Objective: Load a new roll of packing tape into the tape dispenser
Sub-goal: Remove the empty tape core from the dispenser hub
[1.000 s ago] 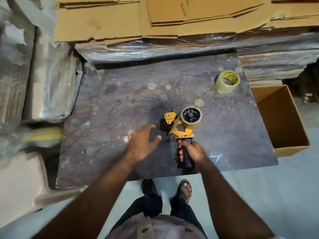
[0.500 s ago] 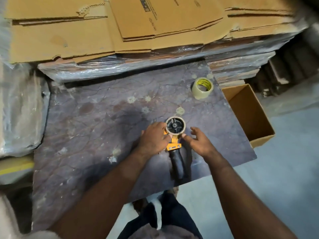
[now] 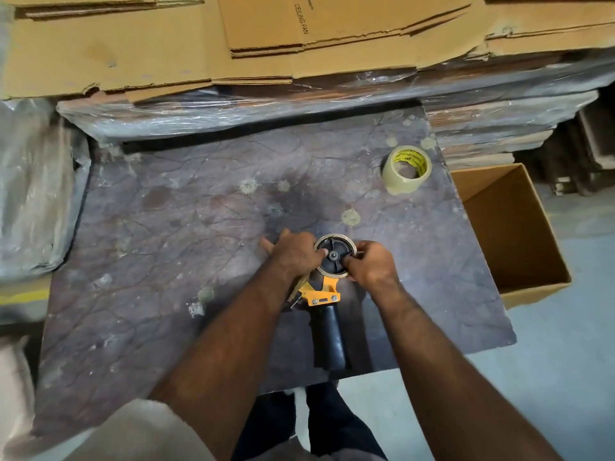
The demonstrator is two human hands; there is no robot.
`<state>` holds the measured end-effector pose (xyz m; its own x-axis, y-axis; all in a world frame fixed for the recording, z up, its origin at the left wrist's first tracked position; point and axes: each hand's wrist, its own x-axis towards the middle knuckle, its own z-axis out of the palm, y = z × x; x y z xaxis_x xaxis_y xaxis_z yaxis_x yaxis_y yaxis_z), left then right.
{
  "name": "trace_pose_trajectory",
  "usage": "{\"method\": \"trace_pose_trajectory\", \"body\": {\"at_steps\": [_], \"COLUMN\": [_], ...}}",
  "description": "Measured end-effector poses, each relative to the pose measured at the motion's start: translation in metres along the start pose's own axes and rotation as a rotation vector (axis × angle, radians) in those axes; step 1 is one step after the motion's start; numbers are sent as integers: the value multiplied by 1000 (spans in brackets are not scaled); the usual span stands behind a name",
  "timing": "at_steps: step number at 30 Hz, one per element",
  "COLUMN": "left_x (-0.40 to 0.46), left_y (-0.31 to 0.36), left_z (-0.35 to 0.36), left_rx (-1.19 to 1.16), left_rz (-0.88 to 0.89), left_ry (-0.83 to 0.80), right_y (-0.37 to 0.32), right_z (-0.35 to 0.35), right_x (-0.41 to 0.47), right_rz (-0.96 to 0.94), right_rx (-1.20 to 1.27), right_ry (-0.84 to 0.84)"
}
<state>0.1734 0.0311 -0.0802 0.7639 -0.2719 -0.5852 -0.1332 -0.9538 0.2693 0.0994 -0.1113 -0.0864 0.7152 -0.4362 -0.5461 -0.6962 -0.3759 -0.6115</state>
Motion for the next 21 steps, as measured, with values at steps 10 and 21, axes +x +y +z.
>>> {"method": "trace_pose_trajectory", "body": {"at_steps": [10, 21], "left_x": [-9, -6], "left_y": [9, 9], "left_z": [17, 2], "left_rx": [-100, -170], "left_rz": [-204, -189], "left_ry": [316, 233], "right_y": [-15, -16], "right_z": [-6, -12], "right_x": [-7, -5], "right_rz": [-71, -11], "right_rx": [-181, -49], "right_ry": [81, -21]}}
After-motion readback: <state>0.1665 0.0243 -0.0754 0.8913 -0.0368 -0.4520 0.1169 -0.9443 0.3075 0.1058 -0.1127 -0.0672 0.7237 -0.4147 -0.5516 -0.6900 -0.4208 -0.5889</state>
